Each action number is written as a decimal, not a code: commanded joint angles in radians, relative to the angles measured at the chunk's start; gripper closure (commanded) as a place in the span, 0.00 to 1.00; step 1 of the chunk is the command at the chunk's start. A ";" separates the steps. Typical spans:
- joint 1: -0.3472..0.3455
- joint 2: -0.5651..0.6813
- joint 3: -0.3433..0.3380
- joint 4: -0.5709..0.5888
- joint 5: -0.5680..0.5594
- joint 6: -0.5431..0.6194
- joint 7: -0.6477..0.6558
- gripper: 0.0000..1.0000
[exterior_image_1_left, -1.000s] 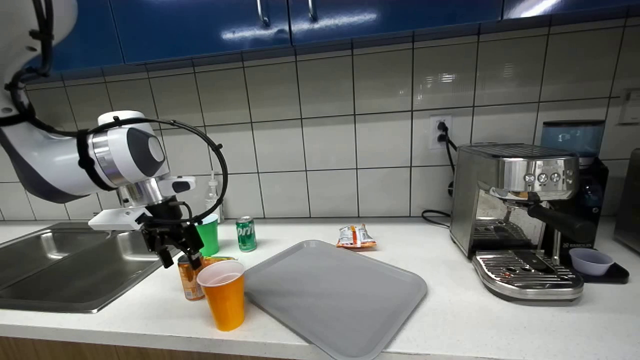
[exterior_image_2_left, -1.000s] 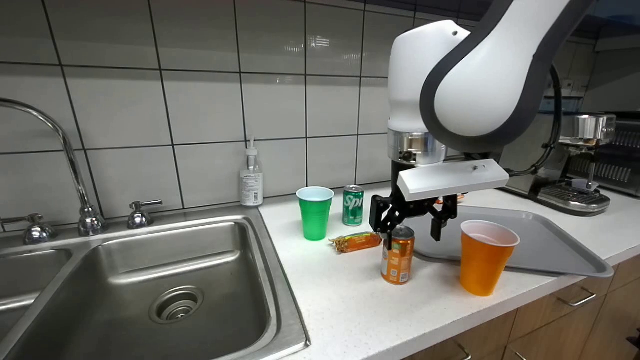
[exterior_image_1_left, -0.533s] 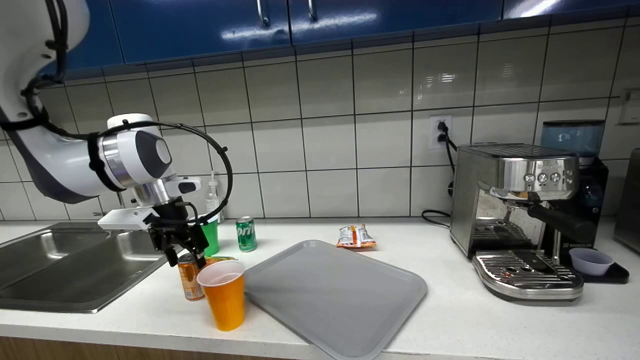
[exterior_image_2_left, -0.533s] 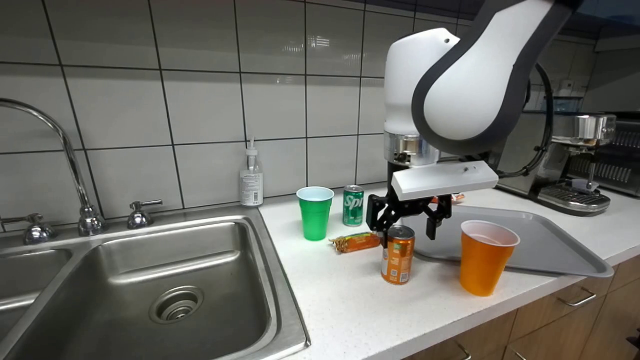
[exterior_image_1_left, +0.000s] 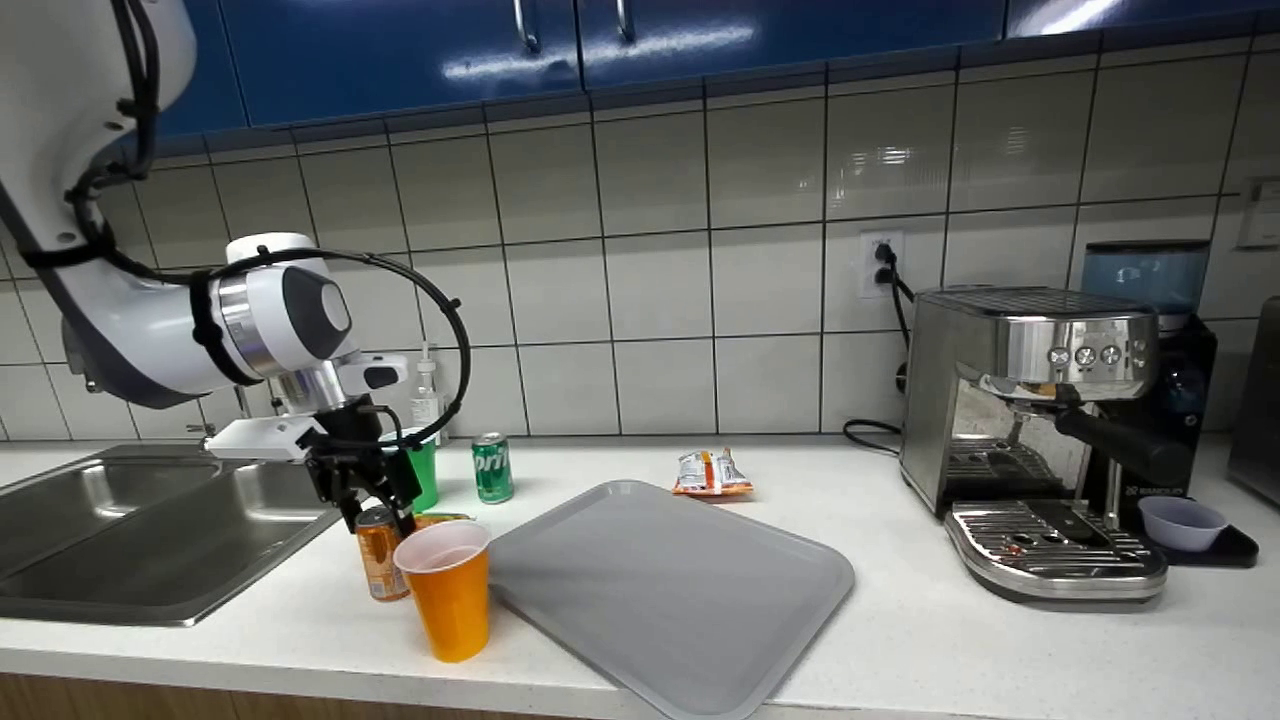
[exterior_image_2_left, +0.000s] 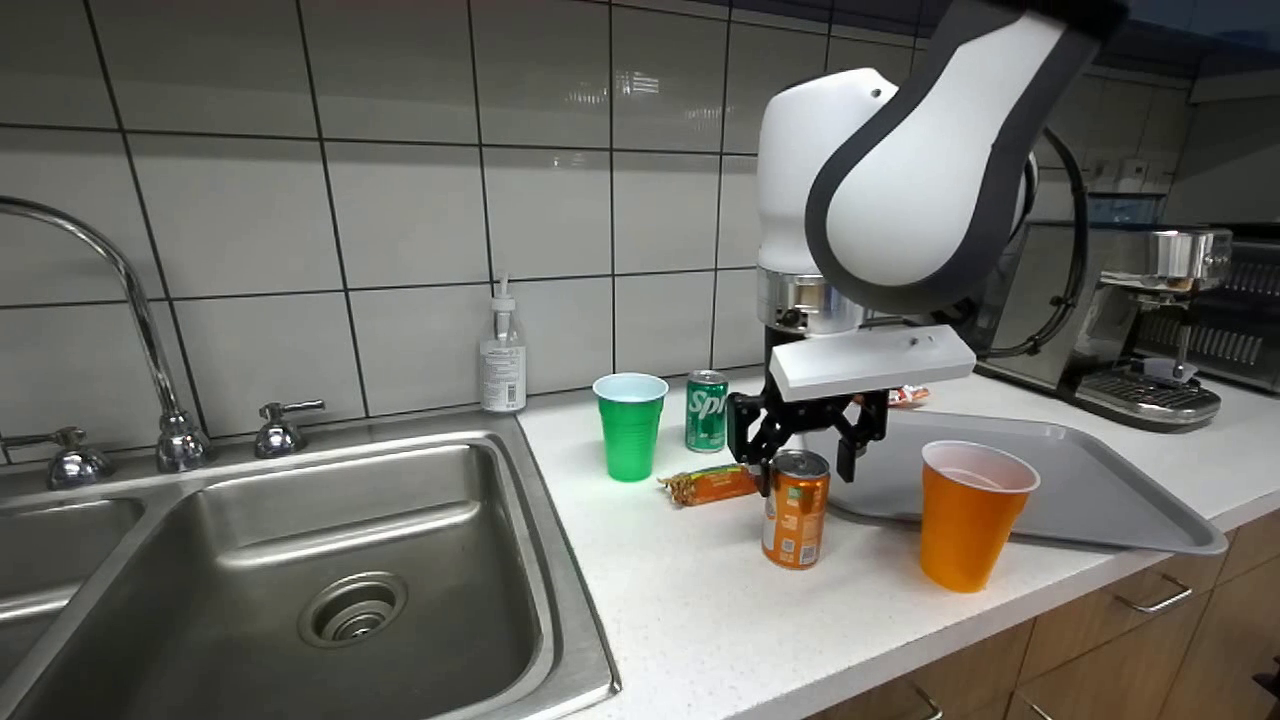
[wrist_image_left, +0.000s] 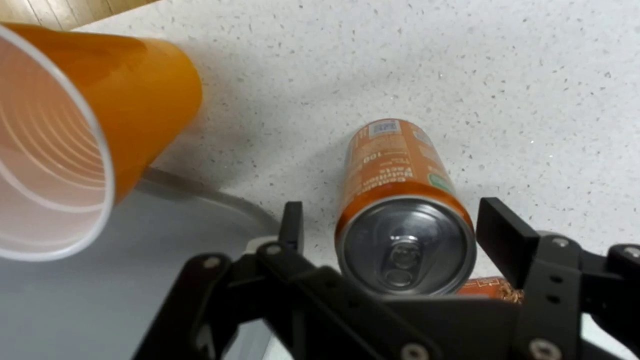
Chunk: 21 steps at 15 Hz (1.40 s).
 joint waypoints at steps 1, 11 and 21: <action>0.011 0.011 -0.011 0.022 0.017 0.002 -0.010 0.42; 0.007 -0.044 -0.012 0.017 0.019 -0.011 -0.023 0.61; -0.050 -0.102 -0.049 0.017 0.023 0.014 -0.068 0.61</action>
